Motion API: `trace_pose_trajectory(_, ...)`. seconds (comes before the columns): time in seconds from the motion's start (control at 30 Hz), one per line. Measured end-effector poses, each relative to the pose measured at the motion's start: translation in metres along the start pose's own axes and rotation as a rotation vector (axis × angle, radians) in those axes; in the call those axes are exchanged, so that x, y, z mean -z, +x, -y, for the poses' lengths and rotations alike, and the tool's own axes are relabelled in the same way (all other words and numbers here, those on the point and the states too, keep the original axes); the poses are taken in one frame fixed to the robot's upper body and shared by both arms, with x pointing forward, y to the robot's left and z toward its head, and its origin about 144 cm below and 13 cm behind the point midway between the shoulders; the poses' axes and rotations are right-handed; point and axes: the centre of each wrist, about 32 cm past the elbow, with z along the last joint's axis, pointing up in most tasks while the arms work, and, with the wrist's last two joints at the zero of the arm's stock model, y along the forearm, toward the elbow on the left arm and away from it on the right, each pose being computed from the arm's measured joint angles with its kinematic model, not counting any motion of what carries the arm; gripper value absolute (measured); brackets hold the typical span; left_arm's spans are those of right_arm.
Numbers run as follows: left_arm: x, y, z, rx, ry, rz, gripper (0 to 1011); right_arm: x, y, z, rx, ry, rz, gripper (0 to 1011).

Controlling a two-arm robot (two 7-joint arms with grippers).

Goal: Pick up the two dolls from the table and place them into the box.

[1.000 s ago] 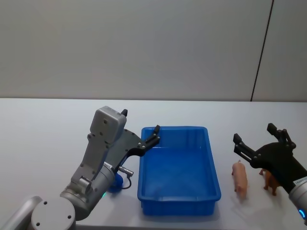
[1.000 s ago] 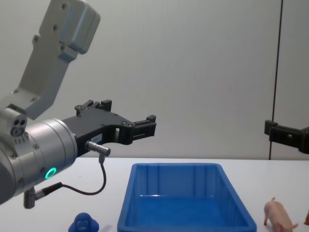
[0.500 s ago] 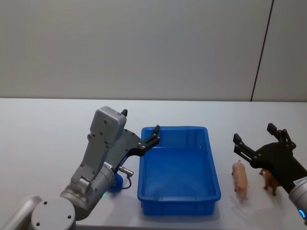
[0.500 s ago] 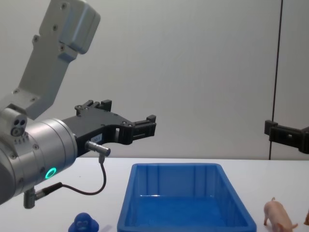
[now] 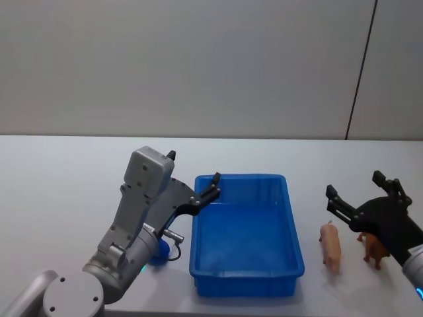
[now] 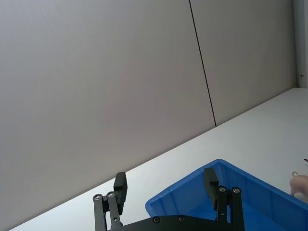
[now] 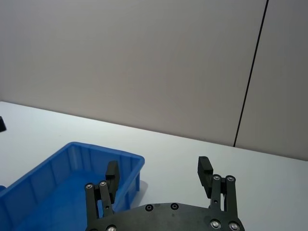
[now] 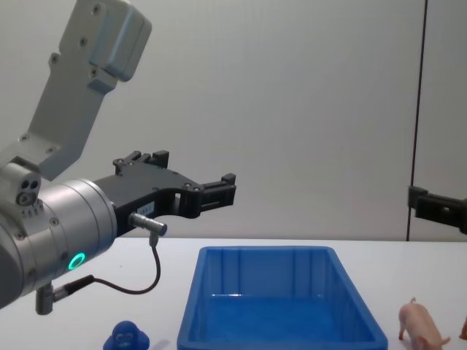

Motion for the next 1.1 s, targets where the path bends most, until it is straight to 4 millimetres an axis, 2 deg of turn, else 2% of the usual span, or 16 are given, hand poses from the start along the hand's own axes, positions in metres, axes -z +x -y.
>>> trace_pose_trajectory(0.63, 0.000, 0.000, 0.000, 0.000, 0.000, 0.000, 1002, 0.010, 0.039, 0.005, 0.057, -0.186, 0.066, 1001)
trace_pose_trajectory(1.1, 0.000, 0.000, 0.000, 0.000, 0.000, 0.000, 1002, 0.021, 0.051, 0.007, 0.037, -0.320, 0.097, 1001)
